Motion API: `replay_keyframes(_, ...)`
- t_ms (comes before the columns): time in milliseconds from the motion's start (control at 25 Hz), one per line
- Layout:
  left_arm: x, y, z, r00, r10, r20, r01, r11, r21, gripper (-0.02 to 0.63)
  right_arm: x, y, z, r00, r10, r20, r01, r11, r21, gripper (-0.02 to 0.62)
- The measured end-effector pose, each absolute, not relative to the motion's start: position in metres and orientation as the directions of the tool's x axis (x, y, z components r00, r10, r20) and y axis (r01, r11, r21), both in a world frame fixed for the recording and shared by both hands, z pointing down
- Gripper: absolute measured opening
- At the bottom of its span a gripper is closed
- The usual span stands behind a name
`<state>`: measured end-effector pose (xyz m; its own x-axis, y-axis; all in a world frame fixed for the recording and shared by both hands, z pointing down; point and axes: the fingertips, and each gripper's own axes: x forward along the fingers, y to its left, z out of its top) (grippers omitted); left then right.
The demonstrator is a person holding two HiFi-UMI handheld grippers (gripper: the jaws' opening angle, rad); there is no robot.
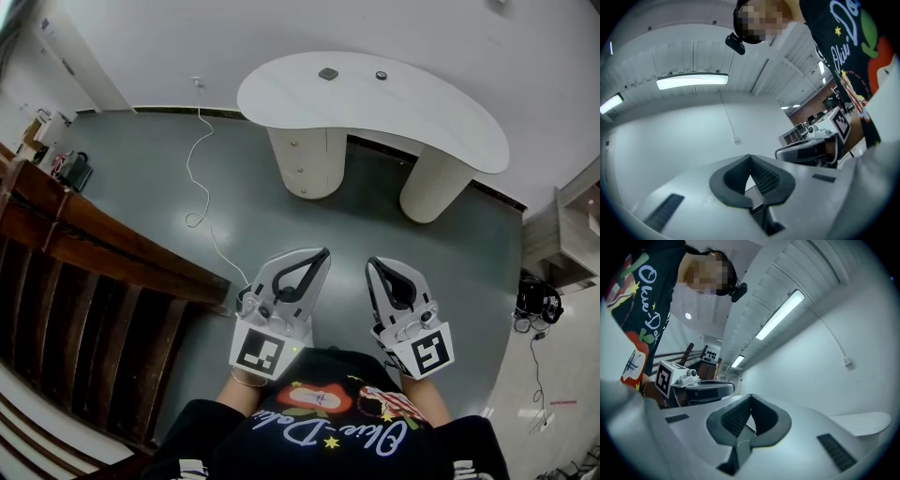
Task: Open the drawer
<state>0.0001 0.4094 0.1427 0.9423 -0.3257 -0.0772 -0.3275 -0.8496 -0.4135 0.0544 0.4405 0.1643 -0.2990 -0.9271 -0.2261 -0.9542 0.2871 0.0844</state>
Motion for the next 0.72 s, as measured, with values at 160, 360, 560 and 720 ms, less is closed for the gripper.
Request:
replay_keyframes(160, 0.002, 0.380, 0.145, 0.945, -0.313, -0.095, -0.324, -0.857, -0.401, 0.002, 0.058, 0.415, 0.169, -0.274, -0.939, -0.207, -0.961, 0.261, 0.088, -0.003)
replay_keyframes(360, 0.000, 0.334, 0.146, 0.955, -0.275, -0.112, -0.297, -0.871, -0.391, 0.002, 0.054, 0.368, 0.172, -0.259, -0.946, -0.197, -0.965, 0.246, 0.089, -0.003)
replay_keyframes(560, -0.006, 0.282, 0.145, 0.960, -0.254, -0.117, -0.280, -0.868, -0.409, 0.002, 0.050, 0.313, 0.170, -0.241, -0.952, -0.191, -0.970, 0.229, 0.080, -0.003)
replay_keyframes(720, -0.012, 0.241, 0.146, 0.964, -0.242, -0.113, -0.268, -0.874, -0.406, 0.002, 0.042, 0.272, 0.167, -0.232, -0.955, -0.185, -0.972, 0.218, 0.091, -0.003)
